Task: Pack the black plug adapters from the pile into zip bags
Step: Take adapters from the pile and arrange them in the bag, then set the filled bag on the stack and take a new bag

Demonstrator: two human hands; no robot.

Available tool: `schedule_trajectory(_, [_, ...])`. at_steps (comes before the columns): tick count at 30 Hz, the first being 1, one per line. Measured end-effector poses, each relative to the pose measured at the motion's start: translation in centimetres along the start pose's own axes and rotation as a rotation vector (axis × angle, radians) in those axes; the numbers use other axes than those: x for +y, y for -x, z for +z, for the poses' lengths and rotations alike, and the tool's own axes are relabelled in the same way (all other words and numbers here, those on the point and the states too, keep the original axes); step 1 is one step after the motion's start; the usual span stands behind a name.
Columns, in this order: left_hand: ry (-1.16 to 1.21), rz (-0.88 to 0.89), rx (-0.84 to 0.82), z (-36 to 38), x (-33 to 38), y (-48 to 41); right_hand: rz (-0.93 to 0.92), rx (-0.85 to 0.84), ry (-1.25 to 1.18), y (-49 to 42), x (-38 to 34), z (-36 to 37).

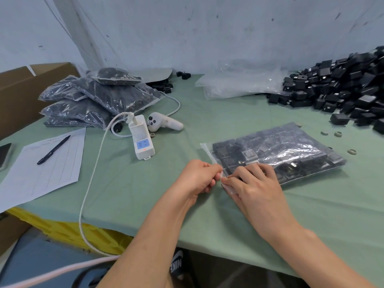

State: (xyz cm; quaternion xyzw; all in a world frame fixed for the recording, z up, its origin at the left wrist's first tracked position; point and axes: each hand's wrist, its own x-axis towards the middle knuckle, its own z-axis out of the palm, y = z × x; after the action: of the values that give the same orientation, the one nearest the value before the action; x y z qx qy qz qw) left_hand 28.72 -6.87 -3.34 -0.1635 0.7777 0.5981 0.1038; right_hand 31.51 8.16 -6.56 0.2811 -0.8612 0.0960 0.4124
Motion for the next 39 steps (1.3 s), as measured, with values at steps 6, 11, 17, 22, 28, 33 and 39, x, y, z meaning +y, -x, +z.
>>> schedule_trajectory(6, [-0.017,0.002,0.077,-0.3,0.5,-1.1,-0.008,-0.021,-0.020,0.2,0.1,-0.1])
schedule_trajectory(11, [-0.002,-0.003,0.122,-0.2,0.9,-2.0,-0.005,-0.033,-0.037,0.3,0.2,-0.1])
schedule_trajectory(17, [0.021,-0.005,0.212,-0.8,1.8,-3.9,0.011,-0.009,-0.059,0.4,-0.1,-0.3])
schedule_trajectory(22, [0.028,0.018,0.289,-0.9,2.1,-5.6,0.015,-0.029,-0.085,0.5,0.1,-0.1])
schedule_trajectory(28, [-0.105,0.094,0.378,-0.5,1.7,-6.4,0.014,-0.023,-0.099,0.4,0.2,0.2])
schedule_trajectory(33, [-0.561,0.073,0.164,-0.5,1.3,-5.1,0.018,-0.023,-0.139,0.4,0.4,-0.2])
schedule_trajectory(39, [0.331,0.157,-0.136,0.4,5.8,-1.0,0.422,0.034,-0.446,1.0,-0.1,-2.1])
